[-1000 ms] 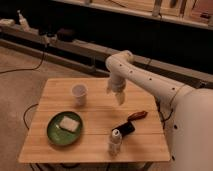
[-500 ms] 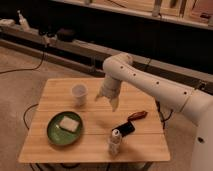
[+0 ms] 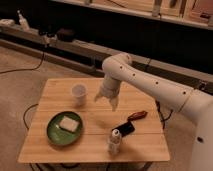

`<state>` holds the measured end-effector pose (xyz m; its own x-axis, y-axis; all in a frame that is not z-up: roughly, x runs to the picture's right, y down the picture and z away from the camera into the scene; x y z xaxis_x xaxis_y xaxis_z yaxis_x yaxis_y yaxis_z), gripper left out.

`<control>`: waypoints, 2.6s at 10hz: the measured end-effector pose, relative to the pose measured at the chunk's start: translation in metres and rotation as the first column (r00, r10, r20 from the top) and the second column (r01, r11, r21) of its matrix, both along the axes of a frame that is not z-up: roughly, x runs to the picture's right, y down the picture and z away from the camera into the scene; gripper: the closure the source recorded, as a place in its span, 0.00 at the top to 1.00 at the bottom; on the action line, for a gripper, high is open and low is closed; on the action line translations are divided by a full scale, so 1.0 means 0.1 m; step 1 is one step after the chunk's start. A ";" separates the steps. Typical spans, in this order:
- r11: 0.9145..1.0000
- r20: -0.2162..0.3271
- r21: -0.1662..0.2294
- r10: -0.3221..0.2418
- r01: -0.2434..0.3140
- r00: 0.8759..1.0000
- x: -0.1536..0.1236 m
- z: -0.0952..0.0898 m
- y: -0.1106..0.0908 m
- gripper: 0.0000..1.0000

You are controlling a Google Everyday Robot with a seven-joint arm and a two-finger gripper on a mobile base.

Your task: Drag the ceramic bowl in a circle

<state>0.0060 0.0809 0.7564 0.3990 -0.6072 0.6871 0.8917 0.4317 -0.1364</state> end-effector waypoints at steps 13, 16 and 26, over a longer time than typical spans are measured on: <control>0.857 0.341 0.284 -0.509 0.430 0.790 -0.86 0.35 0.29 0.65; 0.751 0.411 0.400 -0.660 0.526 0.629 -1.22 0.49 0.54 0.65; 0.729 0.349 0.294 -0.684 0.618 0.641 -1.17 0.93 0.88 0.45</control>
<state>-0.1110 0.1685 0.8498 -0.4328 -0.6967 0.5721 0.9001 -0.2989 0.3170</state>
